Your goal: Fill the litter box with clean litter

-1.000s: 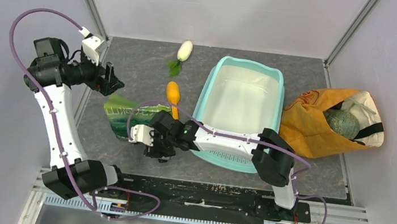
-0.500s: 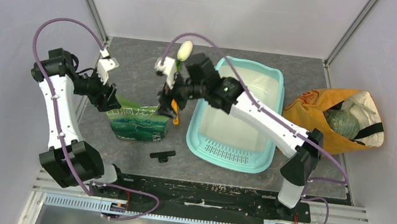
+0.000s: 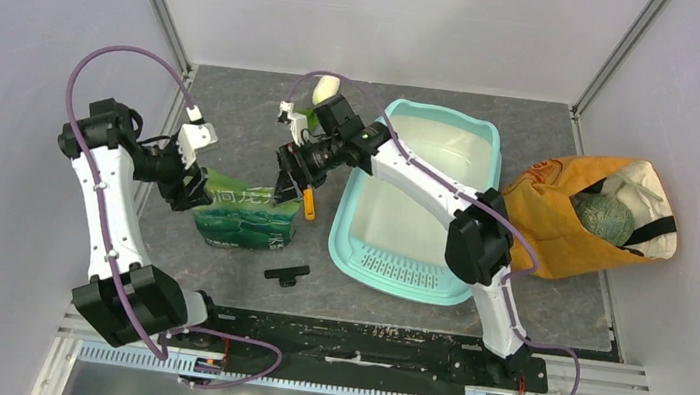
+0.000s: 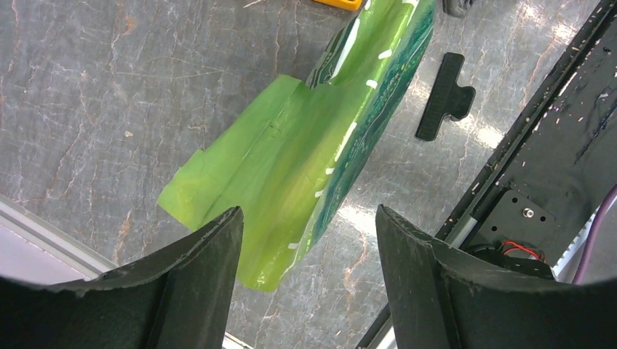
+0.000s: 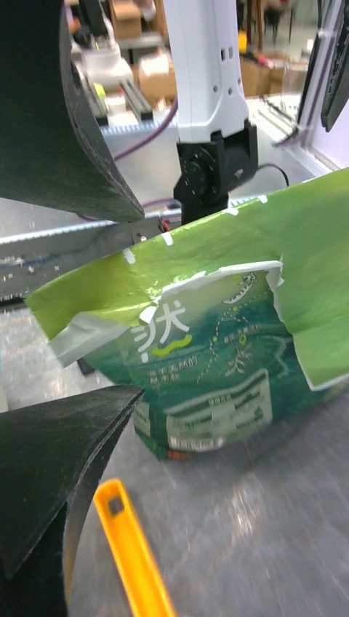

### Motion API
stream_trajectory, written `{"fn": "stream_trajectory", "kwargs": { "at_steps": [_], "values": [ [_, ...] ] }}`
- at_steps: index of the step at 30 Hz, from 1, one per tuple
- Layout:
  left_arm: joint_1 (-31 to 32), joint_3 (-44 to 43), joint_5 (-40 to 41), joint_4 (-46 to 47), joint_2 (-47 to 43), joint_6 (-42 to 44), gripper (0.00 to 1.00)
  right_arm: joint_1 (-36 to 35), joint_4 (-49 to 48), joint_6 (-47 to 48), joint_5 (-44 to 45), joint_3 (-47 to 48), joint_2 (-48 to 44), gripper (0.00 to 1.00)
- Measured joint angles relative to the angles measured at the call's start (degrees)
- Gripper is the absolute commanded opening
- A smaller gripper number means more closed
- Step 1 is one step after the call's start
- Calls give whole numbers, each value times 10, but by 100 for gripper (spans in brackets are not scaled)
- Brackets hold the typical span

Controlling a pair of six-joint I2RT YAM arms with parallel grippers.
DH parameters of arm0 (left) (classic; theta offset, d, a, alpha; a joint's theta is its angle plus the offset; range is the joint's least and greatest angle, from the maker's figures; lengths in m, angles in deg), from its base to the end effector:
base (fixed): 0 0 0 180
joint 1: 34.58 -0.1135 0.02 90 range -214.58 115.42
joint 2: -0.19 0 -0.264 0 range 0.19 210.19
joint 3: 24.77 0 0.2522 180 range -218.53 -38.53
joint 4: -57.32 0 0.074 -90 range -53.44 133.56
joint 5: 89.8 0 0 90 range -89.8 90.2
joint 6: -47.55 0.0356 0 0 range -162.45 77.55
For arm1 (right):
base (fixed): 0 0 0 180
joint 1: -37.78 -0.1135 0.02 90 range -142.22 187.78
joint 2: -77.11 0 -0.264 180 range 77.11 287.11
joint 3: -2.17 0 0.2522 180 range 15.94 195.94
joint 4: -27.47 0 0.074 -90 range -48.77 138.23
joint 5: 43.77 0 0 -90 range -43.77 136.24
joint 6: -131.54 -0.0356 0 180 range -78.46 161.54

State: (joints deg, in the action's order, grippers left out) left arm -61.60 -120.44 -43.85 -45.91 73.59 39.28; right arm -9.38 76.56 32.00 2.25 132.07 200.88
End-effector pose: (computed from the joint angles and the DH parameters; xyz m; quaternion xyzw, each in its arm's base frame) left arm 0.1837 0.0659 0.3637 0.4509 0.8072 -0.1584 0.3464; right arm 0.3153 0.3764 0.2920 -0.4156 0.7566 0.4779 0.1626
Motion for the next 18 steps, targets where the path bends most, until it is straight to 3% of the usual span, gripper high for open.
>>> {"fn": "stream_trajectory", "kwargs": {
  "at_steps": [12, 14, 18],
  "values": [
    [0, -12, -1, 10, 6, -33, 76, -1, -70, -114, -105, 0, 19, 19],
    [0, -27, -5, 13, 15, -57, 81, -1, -77, -118, -107, 0, 19, 3],
    [0, -95, -23, 20, 47, -126, 89, -1, -78, -102, -101, 0, 19, 0]
  ]
}}
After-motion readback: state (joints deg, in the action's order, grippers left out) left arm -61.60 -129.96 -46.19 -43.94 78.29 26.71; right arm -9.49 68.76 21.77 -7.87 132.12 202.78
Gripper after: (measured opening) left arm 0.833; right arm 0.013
